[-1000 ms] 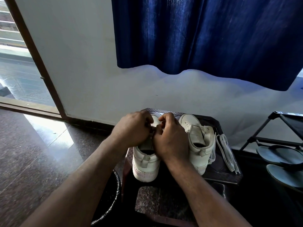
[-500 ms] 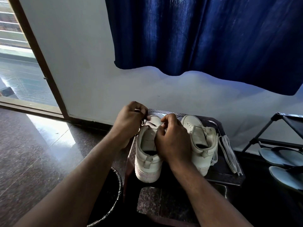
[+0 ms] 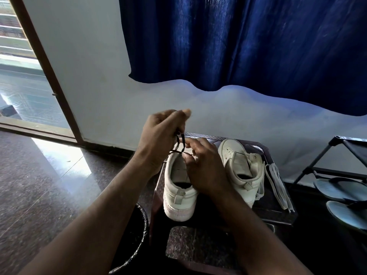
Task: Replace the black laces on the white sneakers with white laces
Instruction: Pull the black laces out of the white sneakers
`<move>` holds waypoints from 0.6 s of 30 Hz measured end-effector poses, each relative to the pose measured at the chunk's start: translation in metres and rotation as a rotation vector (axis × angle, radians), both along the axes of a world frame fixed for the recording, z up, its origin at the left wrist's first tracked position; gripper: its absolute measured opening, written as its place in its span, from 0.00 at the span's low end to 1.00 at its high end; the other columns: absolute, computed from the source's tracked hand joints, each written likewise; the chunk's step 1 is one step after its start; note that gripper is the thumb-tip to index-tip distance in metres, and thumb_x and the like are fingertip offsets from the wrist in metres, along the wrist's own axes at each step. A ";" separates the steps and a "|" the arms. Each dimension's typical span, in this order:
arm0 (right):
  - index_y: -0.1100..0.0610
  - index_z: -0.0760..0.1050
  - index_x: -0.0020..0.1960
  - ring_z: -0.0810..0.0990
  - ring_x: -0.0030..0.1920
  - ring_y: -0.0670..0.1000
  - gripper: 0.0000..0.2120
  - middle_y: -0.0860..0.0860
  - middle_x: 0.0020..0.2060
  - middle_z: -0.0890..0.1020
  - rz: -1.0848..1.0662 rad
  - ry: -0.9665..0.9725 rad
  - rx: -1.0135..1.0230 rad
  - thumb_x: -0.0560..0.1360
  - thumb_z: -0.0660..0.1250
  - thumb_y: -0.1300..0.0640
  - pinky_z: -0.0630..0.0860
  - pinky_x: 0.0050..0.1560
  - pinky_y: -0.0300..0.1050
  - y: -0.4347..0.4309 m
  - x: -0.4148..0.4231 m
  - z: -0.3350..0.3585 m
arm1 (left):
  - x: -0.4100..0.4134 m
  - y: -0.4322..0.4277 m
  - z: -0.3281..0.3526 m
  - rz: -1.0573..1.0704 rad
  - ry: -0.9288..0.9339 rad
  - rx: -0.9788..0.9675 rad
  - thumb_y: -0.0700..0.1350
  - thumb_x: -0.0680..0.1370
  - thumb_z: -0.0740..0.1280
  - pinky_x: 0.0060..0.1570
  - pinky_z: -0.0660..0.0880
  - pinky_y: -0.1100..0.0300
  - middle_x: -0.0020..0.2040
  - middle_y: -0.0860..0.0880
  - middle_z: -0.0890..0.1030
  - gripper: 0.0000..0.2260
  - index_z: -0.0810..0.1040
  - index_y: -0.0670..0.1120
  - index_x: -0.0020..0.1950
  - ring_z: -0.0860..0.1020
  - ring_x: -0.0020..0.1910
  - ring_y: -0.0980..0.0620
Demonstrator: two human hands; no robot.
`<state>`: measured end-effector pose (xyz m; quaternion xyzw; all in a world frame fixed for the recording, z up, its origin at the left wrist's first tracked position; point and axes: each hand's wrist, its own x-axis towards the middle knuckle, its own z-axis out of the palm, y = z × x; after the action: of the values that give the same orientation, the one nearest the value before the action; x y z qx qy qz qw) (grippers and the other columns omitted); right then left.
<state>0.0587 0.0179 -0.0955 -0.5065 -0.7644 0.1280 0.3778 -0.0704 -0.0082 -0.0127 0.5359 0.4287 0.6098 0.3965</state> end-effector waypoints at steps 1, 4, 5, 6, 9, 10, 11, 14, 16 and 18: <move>0.50 0.81 0.63 0.76 0.57 0.52 0.18 0.48 0.55 0.80 0.026 -0.016 0.016 0.76 0.62 0.51 0.73 0.63 0.53 0.002 -0.001 -0.001 | 0.002 -0.002 0.002 -0.038 0.018 0.037 0.49 0.81 0.70 0.25 0.60 0.66 0.26 0.57 0.65 0.19 0.71 0.49 0.31 0.61 0.23 0.59; 0.52 0.85 0.55 0.76 0.56 0.49 0.12 0.49 0.53 0.83 0.074 0.028 0.032 0.76 0.66 0.51 0.73 0.62 0.52 0.003 -0.002 -0.001 | 0.007 -0.001 0.001 0.014 0.149 0.167 0.55 0.80 0.70 0.27 0.63 0.63 0.26 0.57 0.68 0.19 0.72 0.55 0.30 0.65 0.24 0.58; 0.53 0.85 0.52 0.77 0.55 0.50 0.11 0.49 0.52 0.83 0.063 0.054 0.025 0.75 0.67 0.51 0.73 0.61 0.51 0.003 -0.003 0.000 | 0.007 0.000 -0.001 0.091 0.229 0.198 0.55 0.81 0.69 0.28 0.65 0.59 0.26 0.57 0.70 0.17 0.74 0.54 0.32 0.67 0.25 0.57; 0.53 0.84 0.51 0.78 0.54 0.51 0.09 0.49 0.50 0.83 0.041 0.075 0.024 0.75 0.68 0.51 0.73 0.59 0.51 0.003 -0.003 0.000 | 0.006 0.003 -0.003 0.177 0.314 0.208 0.55 0.82 0.69 0.29 0.69 0.56 0.28 0.56 0.73 0.15 0.77 0.53 0.36 0.71 0.27 0.55; 0.50 0.80 0.51 0.78 0.52 0.54 0.04 0.47 0.48 0.84 -0.005 0.091 0.047 0.77 0.68 0.56 0.75 0.55 0.52 0.002 -0.002 -0.004 | -0.001 0.009 -0.013 0.347 0.452 0.117 0.53 0.83 0.67 0.42 0.78 0.48 0.39 0.53 0.81 0.07 0.80 0.51 0.50 0.80 0.39 0.49; 0.49 0.79 0.52 0.78 0.53 0.53 0.06 0.46 0.49 0.84 -0.006 0.083 0.055 0.77 0.67 0.57 0.75 0.53 0.51 0.001 -0.001 -0.005 | -0.005 0.011 -0.017 0.376 0.461 0.102 0.51 0.84 0.66 0.42 0.78 0.49 0.41 0.53 0.81 0.06 0.80 0.51 0.53 0.80 0.41 0.49; 0.48 0.78 0.53 0.78 0.53 0.52 0.07 0.45 0.48 0.84 -0.012 0.074 0.060 0.78 0.67 0.57 0.74 0.52 0.50 0.000 0.000 -0.005 | -0.010 0.013 -0.020 0.397 0.473 0.098 0.48 0.85 0.64 0.41 0.76 0.51 0.42 0.55 0.80 0.05 0.79 0.50 0.54 0.80 0.42 0.49; 0.47 0.78 0.53 0.78 0.52 0.50 0.06 0.44 0.46 0.84 -0.035 0.136 0.075 0.80 0.65 0.55 0.72 0.49 0.47 -0.005 0.001 -0.004 | -0.021 0.020 -0.027 0.406 0.606 0.072 0.43 0.86 0.61 0.44 0.71 0.58 0.52 0.53 0.76 0.09 0.81 0.49 0.56 0.76 0.47 0.51; 0.48 0.78 0.53 0.78 0.49 0.50 0.06 0.44 0.44 0.84 -0.070 0.169 0.154 0.79 0.63 0.54 0.72 0.46 0.47 -0.009 0.000 -0.001 | -0.027 0.022 -0.031 0.347 0.776 0.030 0.40 0.84 0.63 0.48 0.71 0.60 0.56 0.50 0.75 0.10 0.83 0.49 0.57 0.77 0.49 0.51; 0.49 0.79 0.52 0.78 0.46 0.53 0.07 0.45 0.42 0.84 -0.129 0.204 0.215 0.78 0.64 0.54 0.74 0.45 0.49 -0.011 -0.002 0.000 | -0.031 0.021 -0.035 0.239 0.906 0.029 0.37 0.82 0.64 0.46 0.71 0.60 0.53 0.49 0.80 0.10 0.83 0.48 0.55 0.79 0.48 0.49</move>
<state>0.0567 0.0069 -0.0955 -0.4956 -0.6972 0.0718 0.5130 -0.1016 0.0130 -0.0480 0.7004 0.6089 0.3616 0.0887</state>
